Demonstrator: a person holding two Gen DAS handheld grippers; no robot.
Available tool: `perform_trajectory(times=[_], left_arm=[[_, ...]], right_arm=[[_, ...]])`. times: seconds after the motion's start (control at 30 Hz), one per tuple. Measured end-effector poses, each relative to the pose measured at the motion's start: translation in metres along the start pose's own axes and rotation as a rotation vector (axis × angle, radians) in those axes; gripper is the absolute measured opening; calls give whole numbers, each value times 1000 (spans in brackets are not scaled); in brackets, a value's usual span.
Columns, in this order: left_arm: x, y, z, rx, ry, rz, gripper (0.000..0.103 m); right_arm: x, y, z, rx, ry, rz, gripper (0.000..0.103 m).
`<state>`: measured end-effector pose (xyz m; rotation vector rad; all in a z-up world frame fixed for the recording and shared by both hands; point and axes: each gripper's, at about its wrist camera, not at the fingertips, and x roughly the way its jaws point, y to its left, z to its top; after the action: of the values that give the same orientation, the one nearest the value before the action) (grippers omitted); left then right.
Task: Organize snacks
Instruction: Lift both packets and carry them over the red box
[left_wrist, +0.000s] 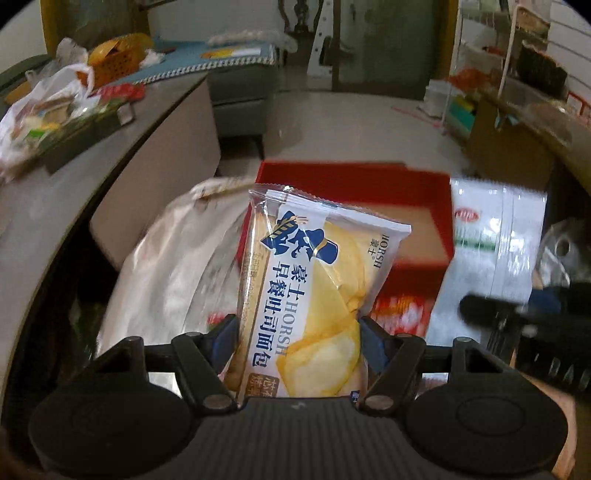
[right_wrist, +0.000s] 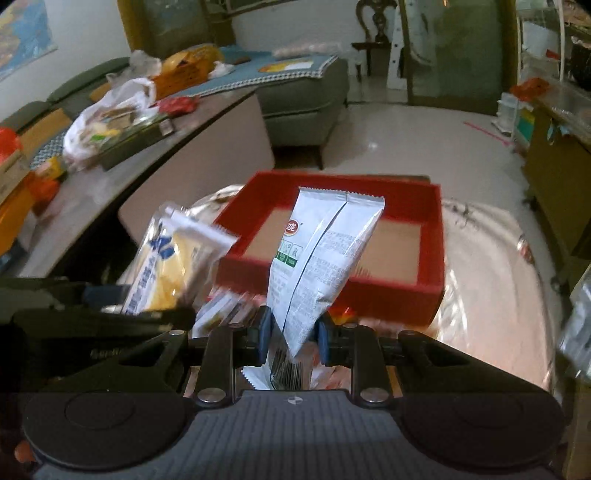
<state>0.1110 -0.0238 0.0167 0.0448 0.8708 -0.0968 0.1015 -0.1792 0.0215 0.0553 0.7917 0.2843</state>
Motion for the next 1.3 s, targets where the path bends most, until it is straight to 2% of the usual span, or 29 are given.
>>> perform_trajectory(times=[0.23,0.5,0.77,1.3], left_arm=[[30,-1,40,-19,-27,-7,63],[70,-3,66,-44,-18,15,63],[93,-16,79,-20,-32,28,63],[135,-20,83,-22,1,81,63]], right_arm=[[18,2,32,-78,-55,-76,32],[47,-8,54,-109,-73,-153,32],[68,-14,66,-143,-91,-215,32],[109,-16,68,-171,-37,-273,32]])
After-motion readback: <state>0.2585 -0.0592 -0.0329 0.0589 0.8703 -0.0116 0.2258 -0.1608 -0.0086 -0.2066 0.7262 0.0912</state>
